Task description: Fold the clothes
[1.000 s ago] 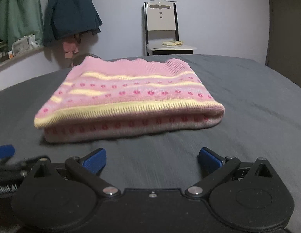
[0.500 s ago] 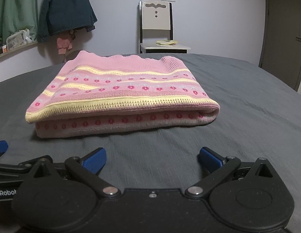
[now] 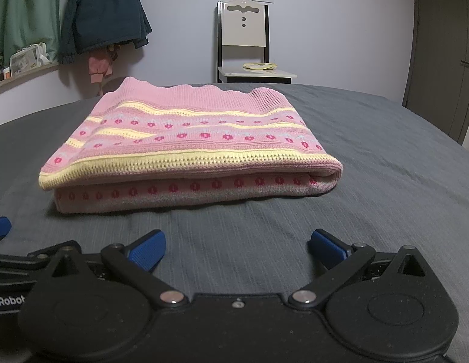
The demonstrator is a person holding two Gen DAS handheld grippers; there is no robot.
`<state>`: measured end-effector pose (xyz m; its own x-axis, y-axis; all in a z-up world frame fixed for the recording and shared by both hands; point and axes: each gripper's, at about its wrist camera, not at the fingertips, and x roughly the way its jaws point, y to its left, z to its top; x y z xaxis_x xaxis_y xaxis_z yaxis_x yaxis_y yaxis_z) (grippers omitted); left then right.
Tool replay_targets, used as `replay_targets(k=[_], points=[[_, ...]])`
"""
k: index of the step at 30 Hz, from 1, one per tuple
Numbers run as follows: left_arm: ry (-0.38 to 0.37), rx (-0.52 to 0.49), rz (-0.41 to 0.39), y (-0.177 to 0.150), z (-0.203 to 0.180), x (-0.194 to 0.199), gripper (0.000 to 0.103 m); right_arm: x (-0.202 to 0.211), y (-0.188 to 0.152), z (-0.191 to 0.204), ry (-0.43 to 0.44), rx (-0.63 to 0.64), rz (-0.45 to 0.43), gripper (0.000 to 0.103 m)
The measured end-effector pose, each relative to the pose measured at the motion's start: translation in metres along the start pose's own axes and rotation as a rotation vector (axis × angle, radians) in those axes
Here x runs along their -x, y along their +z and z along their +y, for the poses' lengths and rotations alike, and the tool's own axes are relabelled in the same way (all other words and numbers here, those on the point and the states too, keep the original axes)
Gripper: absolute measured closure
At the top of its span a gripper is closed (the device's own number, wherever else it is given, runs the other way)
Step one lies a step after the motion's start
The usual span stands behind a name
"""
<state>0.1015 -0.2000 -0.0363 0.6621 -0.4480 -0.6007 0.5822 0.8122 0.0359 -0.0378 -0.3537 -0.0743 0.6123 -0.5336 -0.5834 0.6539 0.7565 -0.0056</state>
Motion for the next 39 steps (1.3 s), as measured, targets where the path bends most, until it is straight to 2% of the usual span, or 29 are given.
replay_targets(k=[39], points=[[0.005, -0.002, 0.0, -0.001, 0.0006, -0.0042, 0.0, -0.0019, -0.0016, 0.0018, -0.019, 0.021, -0.011, 0.0]])
